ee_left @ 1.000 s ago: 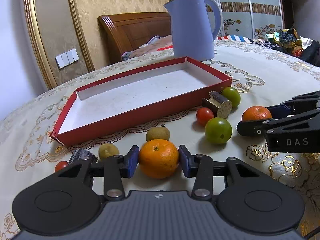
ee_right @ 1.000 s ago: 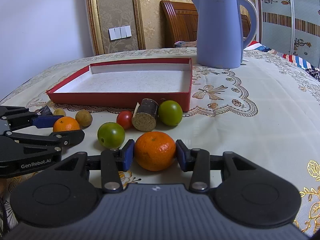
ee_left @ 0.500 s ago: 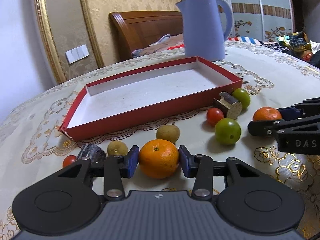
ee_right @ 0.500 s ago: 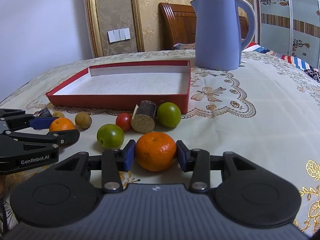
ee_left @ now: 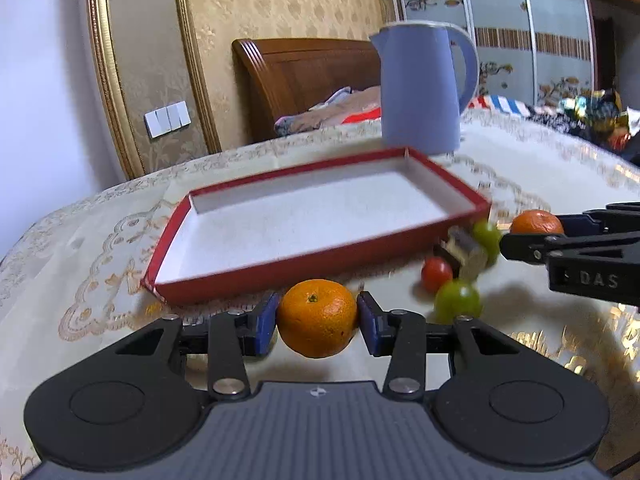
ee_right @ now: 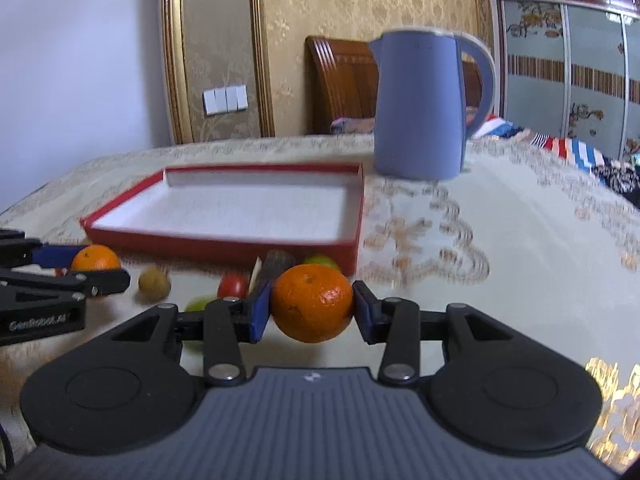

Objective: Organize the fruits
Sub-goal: 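Carry both mandarins into the red box and open both tools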

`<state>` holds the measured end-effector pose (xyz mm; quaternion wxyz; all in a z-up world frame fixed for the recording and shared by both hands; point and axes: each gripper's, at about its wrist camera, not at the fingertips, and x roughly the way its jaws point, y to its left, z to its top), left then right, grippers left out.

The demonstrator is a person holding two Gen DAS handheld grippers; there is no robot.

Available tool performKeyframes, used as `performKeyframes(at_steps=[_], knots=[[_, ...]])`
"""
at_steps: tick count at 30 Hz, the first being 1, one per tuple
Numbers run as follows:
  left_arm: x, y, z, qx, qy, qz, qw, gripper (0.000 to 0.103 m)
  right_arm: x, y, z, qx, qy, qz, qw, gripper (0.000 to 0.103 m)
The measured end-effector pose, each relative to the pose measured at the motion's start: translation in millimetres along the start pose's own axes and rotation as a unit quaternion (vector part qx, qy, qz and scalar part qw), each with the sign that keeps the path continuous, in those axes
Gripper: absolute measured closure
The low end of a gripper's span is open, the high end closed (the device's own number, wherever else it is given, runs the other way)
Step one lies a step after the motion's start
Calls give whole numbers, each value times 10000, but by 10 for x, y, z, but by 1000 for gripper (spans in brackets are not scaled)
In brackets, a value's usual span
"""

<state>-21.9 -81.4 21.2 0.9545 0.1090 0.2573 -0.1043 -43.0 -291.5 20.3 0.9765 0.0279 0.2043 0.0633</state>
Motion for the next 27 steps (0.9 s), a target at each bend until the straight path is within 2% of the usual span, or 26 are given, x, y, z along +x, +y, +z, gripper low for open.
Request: performKeyframes(at_steps=[4, 11, 15, 27], knots=[[140, 54, 131, -78, -12, 141, 9999, 60, 120, 29, 174, -138, -101, -138, 9998, 63], [497, 234, 323, -520, 89, 319, 9981, 60, 490, 114, 363, -170, -53, -236, 9996, 63], [651, 260, 401, -555, 105, 472, 9973, 60, 728, 161, 442, -165, 33, -275, 9995, 62], [1152, 524, 460, -960, 565, 656, 9916, 60, 1318, 234, 545, -148, 450, -394, 9981, 63]])
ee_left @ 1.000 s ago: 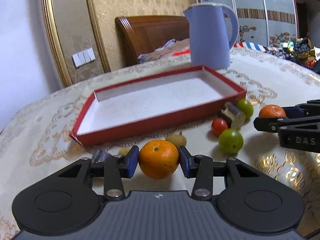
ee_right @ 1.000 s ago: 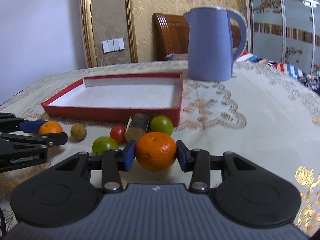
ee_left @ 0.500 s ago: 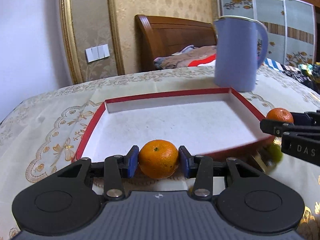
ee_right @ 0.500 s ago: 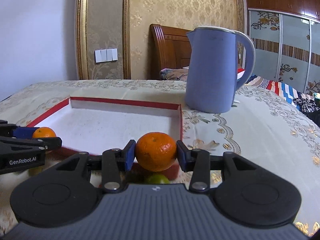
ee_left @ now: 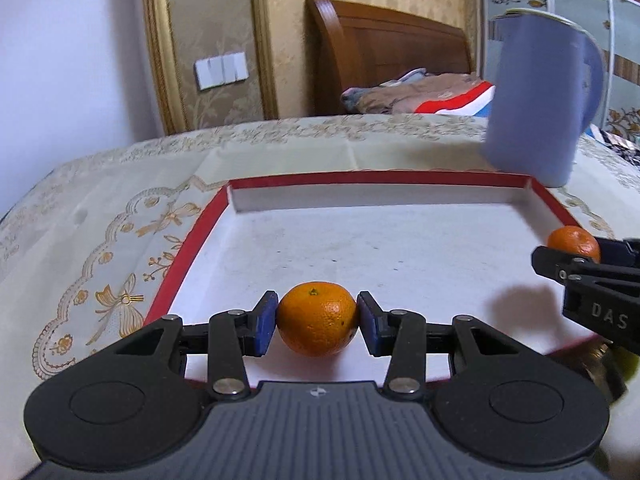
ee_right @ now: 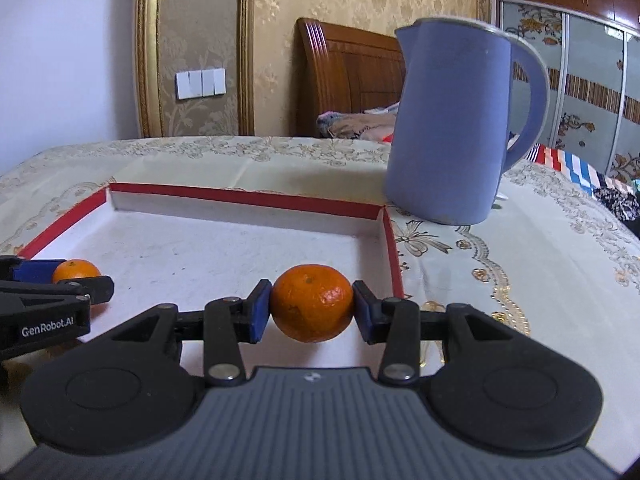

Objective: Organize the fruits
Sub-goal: 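Carry both mandarins into the red box and open both tools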

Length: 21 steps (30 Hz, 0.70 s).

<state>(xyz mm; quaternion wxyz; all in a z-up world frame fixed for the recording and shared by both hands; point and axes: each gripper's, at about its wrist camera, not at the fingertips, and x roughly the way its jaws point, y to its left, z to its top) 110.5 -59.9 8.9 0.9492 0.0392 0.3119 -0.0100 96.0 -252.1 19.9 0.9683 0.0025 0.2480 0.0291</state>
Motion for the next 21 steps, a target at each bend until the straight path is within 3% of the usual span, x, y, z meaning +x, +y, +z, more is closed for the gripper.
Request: performKeyframes(at_steps=[8, 16, 18, 21], knots=[[170, 44, 89, -140, -36, 84, 9999, 60, 216, -6, -13, 137, 313, 12, 9994, 63], [248, 23, 88, -97, -64, 259, 9996, 59, 241, -35, -39, 255, 280, -55, 9993, 62], [291, 49, 94, -186, 86, 252, 9995, 56, 238, -20, -45, 206, 263, -47, 9994, 53], [254, 65, 82, -223, -32, 283, 9993, 53, 210, -11, -54, 175, 165, -75, 9997, 46]])
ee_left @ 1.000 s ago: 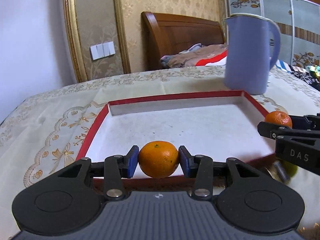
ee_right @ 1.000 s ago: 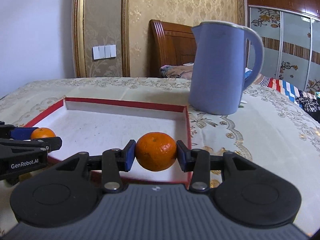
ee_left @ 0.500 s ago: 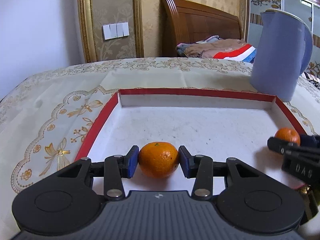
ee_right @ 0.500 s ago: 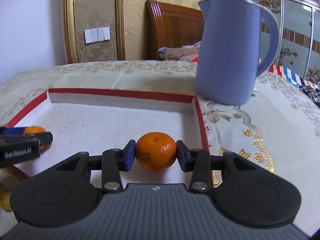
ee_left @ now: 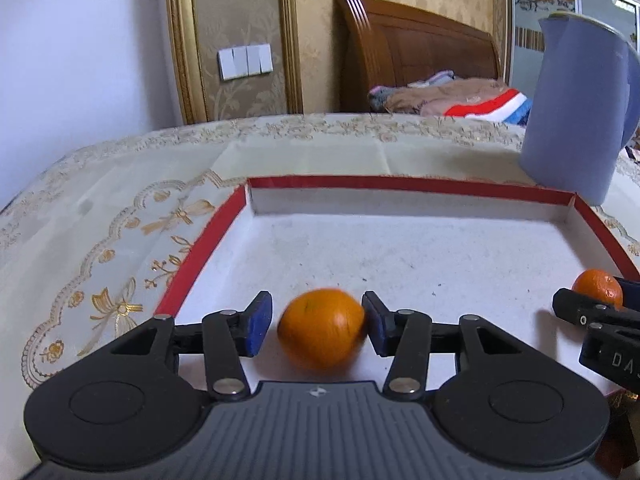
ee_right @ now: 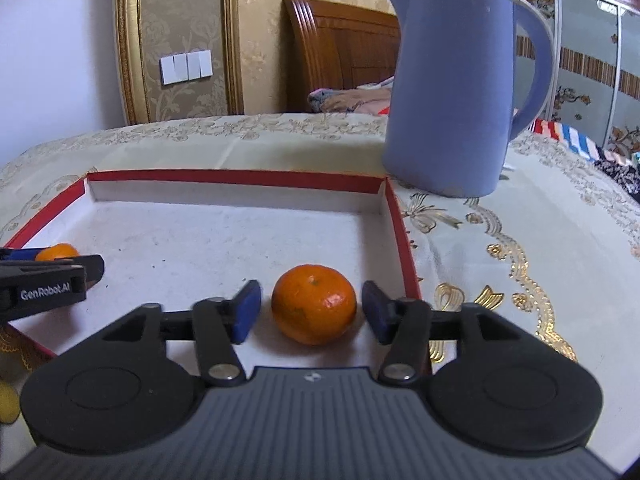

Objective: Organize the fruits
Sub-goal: 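Carry both mandarins into the red box and open both tools, then lift both tools out of the box and back over the fruits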

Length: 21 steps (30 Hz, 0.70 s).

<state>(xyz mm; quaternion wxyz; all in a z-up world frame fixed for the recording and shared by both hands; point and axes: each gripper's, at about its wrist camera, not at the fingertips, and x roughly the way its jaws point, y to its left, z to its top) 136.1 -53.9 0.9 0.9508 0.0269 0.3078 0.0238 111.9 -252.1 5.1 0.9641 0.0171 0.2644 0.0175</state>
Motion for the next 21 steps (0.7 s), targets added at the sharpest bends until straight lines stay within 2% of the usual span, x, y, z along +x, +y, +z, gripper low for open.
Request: performKeyframes(at_steps=[2, 5, 11, 13, 15, 17, 21], knots=[[-11, -19, -12, 58, -13, 36, 10000, 46, -23, 2, -3, 7, -53, 3, 10000, 42], [-45, -45, -34, 142, -108, 9, 9998, 45, -50, -2, -4, 31, -116, 16, 9999, 37], [-84, -27, -47, 112, -174, 16, 9998, 43, -94, -21, -18, 92, -155, 60, 9998, 36], [-106, -10, -54, 81, -197, 18, 9998, 40, -116, -29, -27, 108, -184, 78, 9997, 34], [-146, 10, -66, 38, -227, -5, 9997, 40, -150, -49, -35, 172, -254, 66, 9995, 26], [-199, 28, -87, 18, -276, -42, 9996, 40, -171, -69, -40, 234, -279, 93, 9993, 25], [-295, 53, -125, -19, -394, -46, 9992, 32, -191, -82, -58, 262, -264, 176, 9992, 23]])
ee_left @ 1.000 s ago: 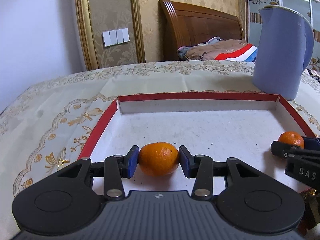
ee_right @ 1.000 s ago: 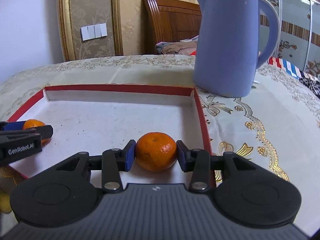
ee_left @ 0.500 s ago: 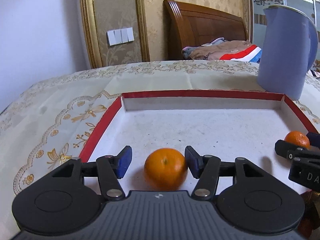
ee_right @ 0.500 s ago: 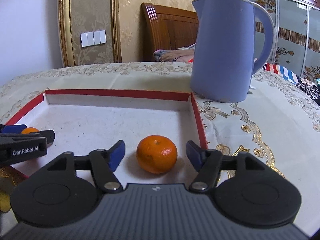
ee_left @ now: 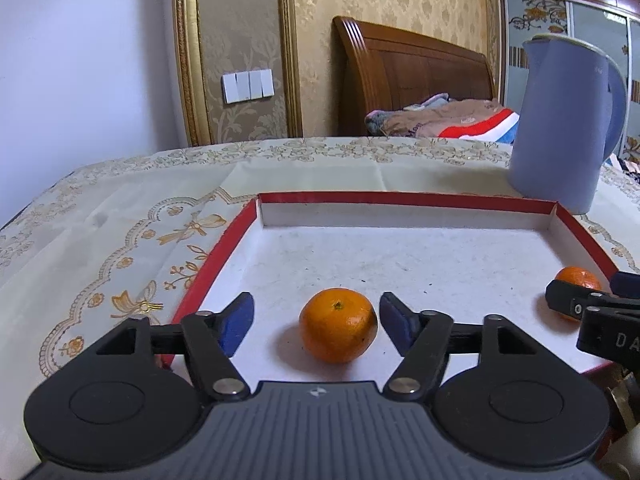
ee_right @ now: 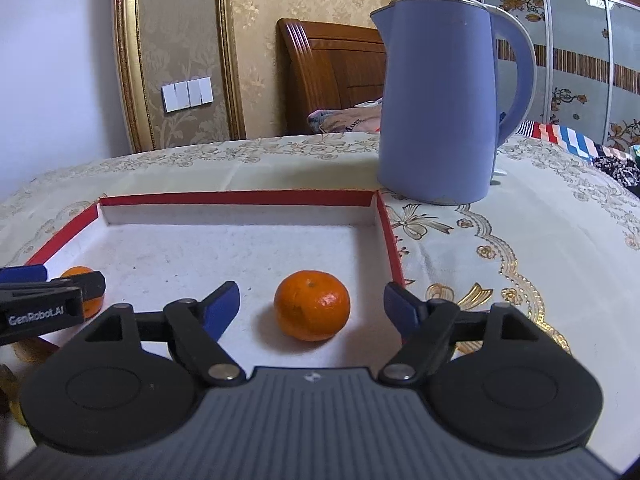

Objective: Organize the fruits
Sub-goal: 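Lift both tools out of the box and back over the fruits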

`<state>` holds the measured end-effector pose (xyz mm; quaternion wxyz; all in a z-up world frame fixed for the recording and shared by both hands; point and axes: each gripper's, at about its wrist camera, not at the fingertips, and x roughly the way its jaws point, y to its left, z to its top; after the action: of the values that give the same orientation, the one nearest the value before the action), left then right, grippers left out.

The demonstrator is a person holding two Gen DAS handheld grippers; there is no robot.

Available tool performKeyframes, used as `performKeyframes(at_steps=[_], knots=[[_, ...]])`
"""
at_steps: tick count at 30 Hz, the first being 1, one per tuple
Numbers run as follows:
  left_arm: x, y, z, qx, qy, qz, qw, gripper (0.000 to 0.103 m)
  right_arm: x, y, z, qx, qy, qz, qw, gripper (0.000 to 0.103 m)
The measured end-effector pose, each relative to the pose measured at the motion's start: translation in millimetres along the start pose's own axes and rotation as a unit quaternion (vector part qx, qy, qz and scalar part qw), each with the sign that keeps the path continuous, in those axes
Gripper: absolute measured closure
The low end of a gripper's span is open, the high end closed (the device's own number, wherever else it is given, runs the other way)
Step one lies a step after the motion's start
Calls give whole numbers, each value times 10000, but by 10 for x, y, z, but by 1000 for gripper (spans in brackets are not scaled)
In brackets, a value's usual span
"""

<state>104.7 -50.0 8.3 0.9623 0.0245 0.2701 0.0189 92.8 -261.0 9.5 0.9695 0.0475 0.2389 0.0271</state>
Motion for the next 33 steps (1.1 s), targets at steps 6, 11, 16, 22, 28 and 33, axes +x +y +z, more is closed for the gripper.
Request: performKeyframes(at_steps=[6, 11, 16, 22, 28, 33], knots=[[-57, 38, -28, -52, -62, -50, 10000, 32, -77, 22, -32, -43, -99, 71, 9999, 16], [-93, 50, -57, -48, -84, -65, 9999, 32, -169, 14, -56, -26, -221, 107, 9997, 14], [-205, 93, -110, -96, -177, -148, 9997, 27, -258, 4, -82, -28, -318, 129, 9994, 12], [-351, 125, -199, -34, -341, -96, 9994, 22, -345, -40, -110, 29, -455, -38, 9990, 3], [-449, 124, -260, 102, -414, -96, 9990, 22, -382, -83, -134, 123, -406, -17, 9991, 3], [-530, 220, -295, -68, -419, -182, 9989, 22, -482, -101, -175, 197, -451, 51, 9988, 0]])
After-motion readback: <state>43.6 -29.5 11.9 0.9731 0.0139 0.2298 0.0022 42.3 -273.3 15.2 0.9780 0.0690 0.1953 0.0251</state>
